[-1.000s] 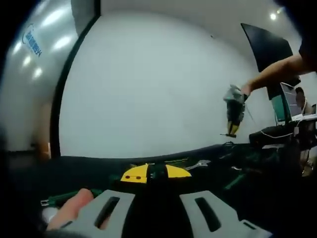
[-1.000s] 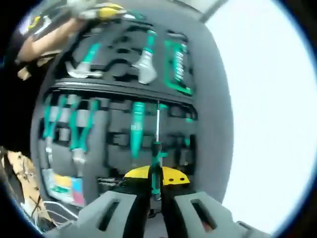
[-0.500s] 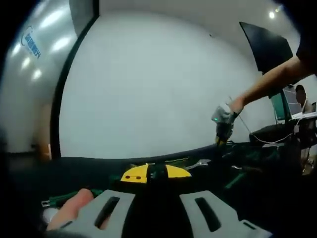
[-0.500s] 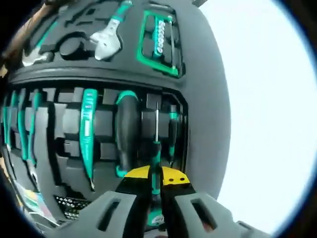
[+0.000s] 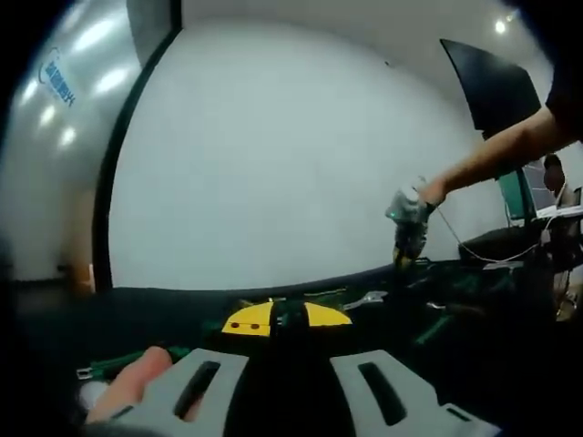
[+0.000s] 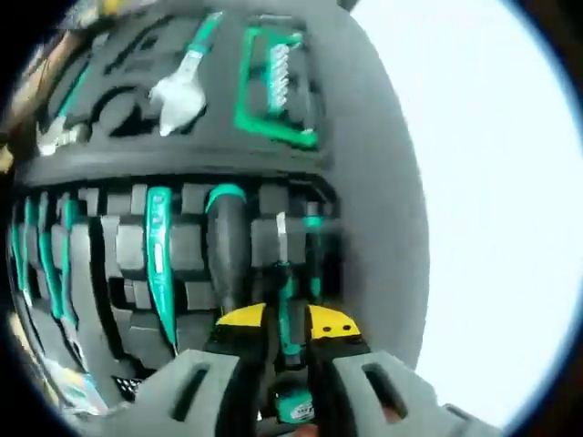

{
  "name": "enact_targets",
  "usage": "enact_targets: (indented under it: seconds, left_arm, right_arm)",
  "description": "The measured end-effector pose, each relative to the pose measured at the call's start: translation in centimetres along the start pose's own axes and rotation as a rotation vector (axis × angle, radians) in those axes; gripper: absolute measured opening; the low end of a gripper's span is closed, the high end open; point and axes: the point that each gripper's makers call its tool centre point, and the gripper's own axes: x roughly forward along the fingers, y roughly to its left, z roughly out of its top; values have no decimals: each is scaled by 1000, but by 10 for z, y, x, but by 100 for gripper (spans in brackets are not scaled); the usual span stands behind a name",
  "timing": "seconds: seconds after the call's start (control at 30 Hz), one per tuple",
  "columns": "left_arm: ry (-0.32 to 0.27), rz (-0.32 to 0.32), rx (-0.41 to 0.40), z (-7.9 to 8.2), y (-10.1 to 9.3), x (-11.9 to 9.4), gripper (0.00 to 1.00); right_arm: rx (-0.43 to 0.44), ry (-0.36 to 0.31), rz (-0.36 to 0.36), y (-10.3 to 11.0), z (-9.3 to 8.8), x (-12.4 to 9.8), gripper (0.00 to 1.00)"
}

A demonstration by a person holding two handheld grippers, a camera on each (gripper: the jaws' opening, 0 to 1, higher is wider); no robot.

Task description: Pick up the tools and put them into their designated positions in the toolbox.

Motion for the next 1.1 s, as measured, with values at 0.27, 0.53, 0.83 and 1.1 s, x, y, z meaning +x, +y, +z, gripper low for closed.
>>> enact_targets:
  seconds: [0.27,0.53,0.83,1.1]
  left_arm:
    - [11,2,15,0,-6,0,12]
    - [14,25,-189,16,7,16,13]
    - [358,-307,41,22,-142,179,12]
    - [573,-415,144,-51,-216,274,3]
  right_arm:
    - [247,-378,-285,-36,18,-45,8]
    - [900,-1222,6,-31,37,-134,31]
    - [843,-693,-437,-37,-46,-50,0]
    - [752,-659,-572,-29,-52,-28,0]
